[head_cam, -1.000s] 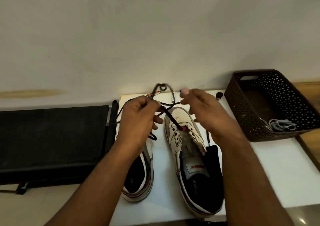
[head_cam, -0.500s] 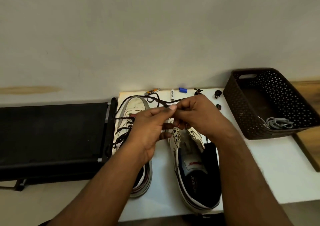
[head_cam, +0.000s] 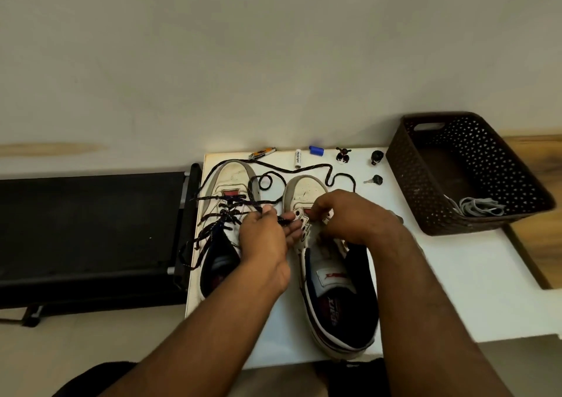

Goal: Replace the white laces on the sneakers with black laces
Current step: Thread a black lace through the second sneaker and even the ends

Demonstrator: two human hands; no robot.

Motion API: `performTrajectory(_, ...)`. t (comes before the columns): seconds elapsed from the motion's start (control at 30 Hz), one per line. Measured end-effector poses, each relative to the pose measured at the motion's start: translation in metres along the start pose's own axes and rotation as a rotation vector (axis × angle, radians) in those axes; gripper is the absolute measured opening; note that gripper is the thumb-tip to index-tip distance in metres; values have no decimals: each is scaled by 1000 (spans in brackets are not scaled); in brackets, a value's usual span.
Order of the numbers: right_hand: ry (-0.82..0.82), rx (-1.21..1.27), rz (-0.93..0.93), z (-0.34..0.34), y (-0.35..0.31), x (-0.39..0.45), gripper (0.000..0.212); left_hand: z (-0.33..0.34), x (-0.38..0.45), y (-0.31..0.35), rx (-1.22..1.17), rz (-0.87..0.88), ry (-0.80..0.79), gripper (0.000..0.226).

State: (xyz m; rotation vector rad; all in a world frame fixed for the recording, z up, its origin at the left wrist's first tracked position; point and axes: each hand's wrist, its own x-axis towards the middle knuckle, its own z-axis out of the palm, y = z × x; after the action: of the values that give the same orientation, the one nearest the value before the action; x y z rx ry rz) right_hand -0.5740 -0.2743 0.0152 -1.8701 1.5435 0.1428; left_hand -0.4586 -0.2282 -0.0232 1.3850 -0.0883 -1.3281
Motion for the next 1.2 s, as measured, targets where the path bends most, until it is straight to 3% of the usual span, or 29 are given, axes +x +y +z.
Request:
performTrajectory(0.13, 28, 14, 3, 5, 9, -4, 46, 12, 3, -9, 58, 106, -1, 12)
performTrajectory(0.3, 114, 70, -49, 15, 20, 8, 29, 2, 4, -10, 148, 133, -89, 12)
performTrajectory(0.47, 139, 125, -58, 19, 22, 21, 18, -11, 16, 0, 254, 232, -38, 11)
performTrajectory(1.2, 115, 236, -90, 25, 23, 30, 20, -9, 39, -18, 512, 551, -26, 13)
